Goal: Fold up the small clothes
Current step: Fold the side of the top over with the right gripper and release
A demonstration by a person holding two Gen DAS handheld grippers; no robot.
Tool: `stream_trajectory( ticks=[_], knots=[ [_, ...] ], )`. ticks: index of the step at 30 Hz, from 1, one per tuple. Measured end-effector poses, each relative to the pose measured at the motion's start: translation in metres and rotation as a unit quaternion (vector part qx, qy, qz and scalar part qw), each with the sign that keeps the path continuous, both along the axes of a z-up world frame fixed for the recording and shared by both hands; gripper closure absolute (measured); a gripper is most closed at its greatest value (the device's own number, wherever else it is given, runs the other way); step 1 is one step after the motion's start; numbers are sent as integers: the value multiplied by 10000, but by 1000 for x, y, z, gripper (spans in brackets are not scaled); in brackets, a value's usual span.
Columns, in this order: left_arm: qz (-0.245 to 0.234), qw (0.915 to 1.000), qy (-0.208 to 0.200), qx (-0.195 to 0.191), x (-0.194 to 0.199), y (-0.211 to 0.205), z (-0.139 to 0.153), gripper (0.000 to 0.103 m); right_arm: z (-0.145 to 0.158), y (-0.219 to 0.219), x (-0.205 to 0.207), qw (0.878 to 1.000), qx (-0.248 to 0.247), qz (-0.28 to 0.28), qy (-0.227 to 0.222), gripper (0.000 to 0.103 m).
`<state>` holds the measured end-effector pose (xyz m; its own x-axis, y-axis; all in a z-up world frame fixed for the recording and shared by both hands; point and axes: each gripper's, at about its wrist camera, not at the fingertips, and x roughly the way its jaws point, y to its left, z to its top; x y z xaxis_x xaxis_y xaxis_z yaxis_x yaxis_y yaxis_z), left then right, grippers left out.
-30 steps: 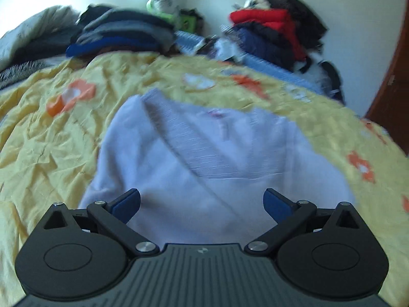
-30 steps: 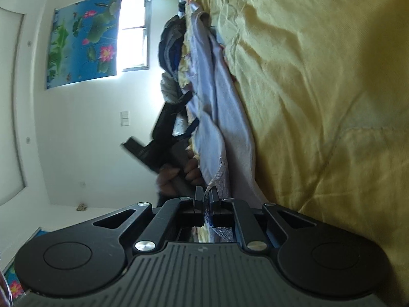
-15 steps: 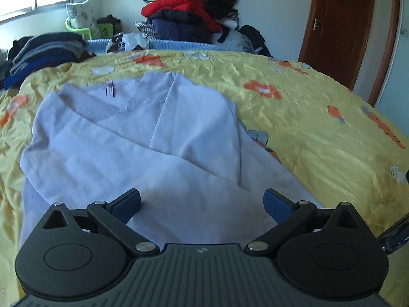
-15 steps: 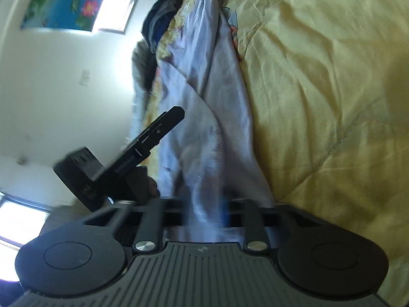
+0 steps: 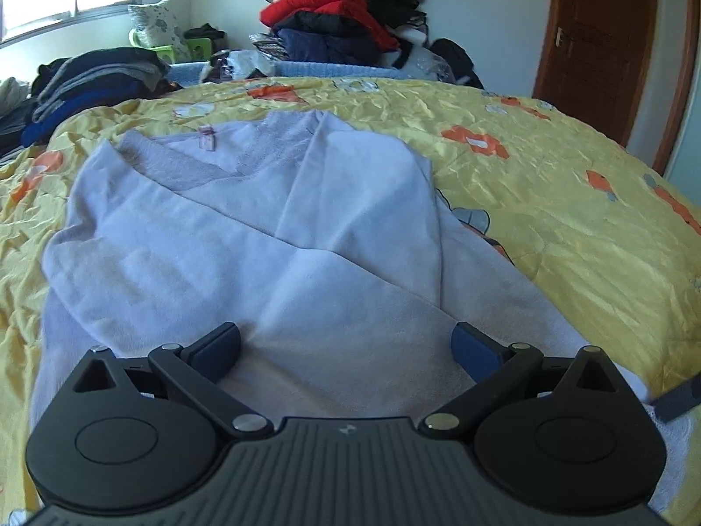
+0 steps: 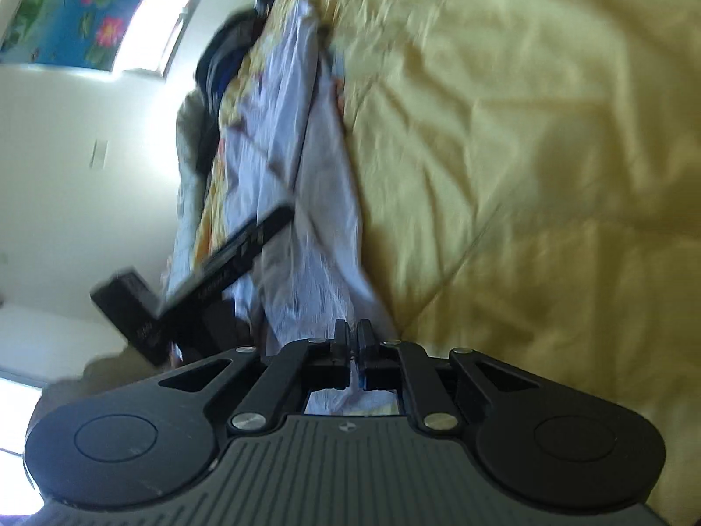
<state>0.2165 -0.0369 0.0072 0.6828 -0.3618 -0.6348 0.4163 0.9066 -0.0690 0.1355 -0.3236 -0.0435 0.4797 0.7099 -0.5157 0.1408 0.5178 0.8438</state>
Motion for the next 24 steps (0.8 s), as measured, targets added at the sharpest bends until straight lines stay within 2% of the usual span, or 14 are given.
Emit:
stream_trajectory(
  ticks=[2,4,6,9,12,14,16,17,19,24],
  knots=[
    [171,9996,-156,-130,-13,4,11,0,8,-5,-1,9995,-163,-215,-142,84],
    [73,9989,-359,-308,-33,7,24,0,19,-7,3,9984,-232,-367,-361,83],
    [-133,9976,-503,-466,-58,5,33,0,26,-7,10,9979,-52,-417,-495,74],
    [-444,9975,-284,-461,-82,-9,29,0,30,5,33,9973,314,-311,-593,63],
    [-745,9964,-35,-413,-98,-25,18,0,28,36,70,9962,670,205,-509,62],
    [-958,9946,134,-370,-103,-35,10,0,27,59,96,9951,728,567,-358,57],
    [-1112,9931,298,-244,-104,-43,2,0,21,77,118,9949,539,846,-114,54],
    [-1119,9935,201,-99,-107,-47,-1,0,16,83,127,9949,359,945,66,53],
    [-1200,9926,91,147,-111,-52,-4,0,8,89,136,9935,-88,1091,301,61],
    [-1280,9916,139,89,-107,-48,-1,0,9,81,136,9937,-130,1074,306,61]
  ],
)
